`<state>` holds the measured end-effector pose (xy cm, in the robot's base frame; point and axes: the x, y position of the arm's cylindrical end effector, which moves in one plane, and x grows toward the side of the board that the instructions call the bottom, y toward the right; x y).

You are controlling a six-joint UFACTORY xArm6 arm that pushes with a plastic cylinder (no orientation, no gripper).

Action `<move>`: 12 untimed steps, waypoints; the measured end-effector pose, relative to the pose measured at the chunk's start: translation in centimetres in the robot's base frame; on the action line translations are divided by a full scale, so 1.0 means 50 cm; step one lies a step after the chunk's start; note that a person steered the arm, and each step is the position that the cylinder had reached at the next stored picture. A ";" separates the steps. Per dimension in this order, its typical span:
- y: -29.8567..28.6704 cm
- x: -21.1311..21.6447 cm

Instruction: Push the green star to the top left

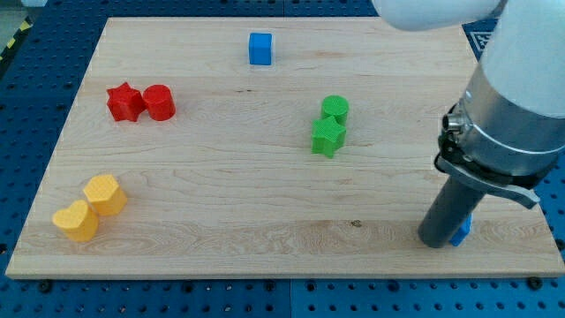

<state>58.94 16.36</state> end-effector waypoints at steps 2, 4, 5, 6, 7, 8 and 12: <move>0.074 -0.003; -0.007 -0.023; -0.063 -0.120; -0.042 -0.214; -0.042 -0.229; -0.119 -0.229; -0.274 -0.275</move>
<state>45.18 2.67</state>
